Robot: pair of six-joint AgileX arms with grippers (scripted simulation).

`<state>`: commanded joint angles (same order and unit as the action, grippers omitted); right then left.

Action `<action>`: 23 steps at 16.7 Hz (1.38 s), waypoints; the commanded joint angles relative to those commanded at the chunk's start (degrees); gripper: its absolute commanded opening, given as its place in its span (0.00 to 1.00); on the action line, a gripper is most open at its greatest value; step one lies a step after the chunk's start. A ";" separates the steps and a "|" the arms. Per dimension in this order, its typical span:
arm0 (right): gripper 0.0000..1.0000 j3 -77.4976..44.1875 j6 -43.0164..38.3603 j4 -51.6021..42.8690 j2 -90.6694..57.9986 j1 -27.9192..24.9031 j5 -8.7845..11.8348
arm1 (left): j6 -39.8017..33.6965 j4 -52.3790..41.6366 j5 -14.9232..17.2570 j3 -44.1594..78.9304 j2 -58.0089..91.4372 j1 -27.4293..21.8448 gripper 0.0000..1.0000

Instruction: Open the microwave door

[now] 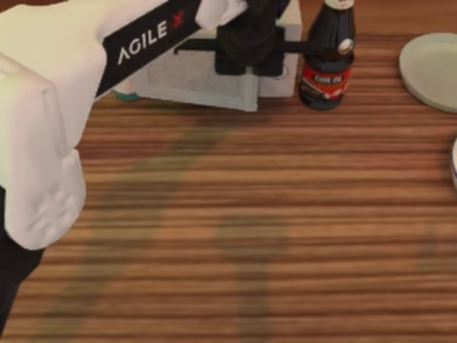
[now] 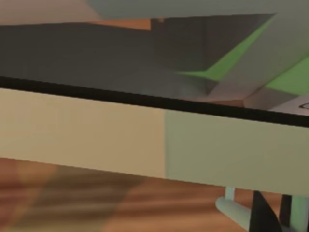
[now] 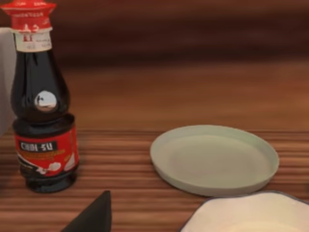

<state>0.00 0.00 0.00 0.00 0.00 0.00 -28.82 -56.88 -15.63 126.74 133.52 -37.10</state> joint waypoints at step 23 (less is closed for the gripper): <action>1.00 0.00 0.00 0.00 0.00 0.00 0.00 | 5.21 5.75 2.49 -10.76 -6.32 0.44 0.00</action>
<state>0.00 0.00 0.00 0.00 0.00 0.00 -23.61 -51.13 -13.15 115.98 127.19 -36.66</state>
